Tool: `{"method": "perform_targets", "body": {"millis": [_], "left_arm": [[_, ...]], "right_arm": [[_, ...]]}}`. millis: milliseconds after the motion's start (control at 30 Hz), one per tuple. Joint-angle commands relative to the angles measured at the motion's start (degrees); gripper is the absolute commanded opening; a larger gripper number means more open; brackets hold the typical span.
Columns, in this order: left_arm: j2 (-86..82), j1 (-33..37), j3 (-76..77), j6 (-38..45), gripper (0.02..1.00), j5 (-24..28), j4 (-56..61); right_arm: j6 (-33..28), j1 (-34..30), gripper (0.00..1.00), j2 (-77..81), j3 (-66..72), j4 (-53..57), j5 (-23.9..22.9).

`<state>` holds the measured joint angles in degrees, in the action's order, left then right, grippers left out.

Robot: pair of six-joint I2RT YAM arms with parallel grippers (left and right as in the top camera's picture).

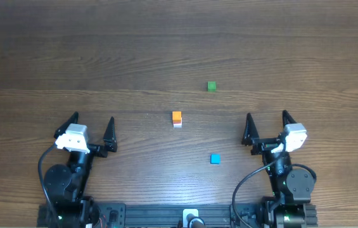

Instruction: Stack Cubes

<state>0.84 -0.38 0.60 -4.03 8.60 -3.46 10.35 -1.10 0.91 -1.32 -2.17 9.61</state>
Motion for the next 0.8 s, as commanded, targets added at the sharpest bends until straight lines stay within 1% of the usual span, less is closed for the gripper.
{"method": "perform_targets", "body": {"millis": [33,133,267,500,667,800], "left_arm": [[-0.68,0.28,-0.26,0.81,1.0,0.57,-0.09],[-0.68,0.28,-0.26,0.79,1.0,0.57,-0.07],[-0.68,0.28,-0.26,0.79,1.0,0.57,-0.09],[-0.68,0.28,-0.26,0.79,1.0,0.57,-0.09],[-0.68,0.28,-0.26,0.79,1.0,0.57,-0.09],[-0.68,0.28,-0.26,0.79,1.0,0.57,-0.09]], "right_arm": [[1.64,-0.31,0.991,0.31,-9.99,2.16,7.1],[-0.94,-0.31,0.991,3.39,-21.0,8.9,7.08],[-4.7,-0.31,0.993,12.26,-36.94,19.56,7.1],[-8.0,-0.31,0.993,36.83,-65.2,41.09,7.08],[-10.4,0.28,0.993,54.29,-78.51,52.17,7.02],[-10.1,4.68,0.993,65.9,-82.53,55.84,6.38]]}}
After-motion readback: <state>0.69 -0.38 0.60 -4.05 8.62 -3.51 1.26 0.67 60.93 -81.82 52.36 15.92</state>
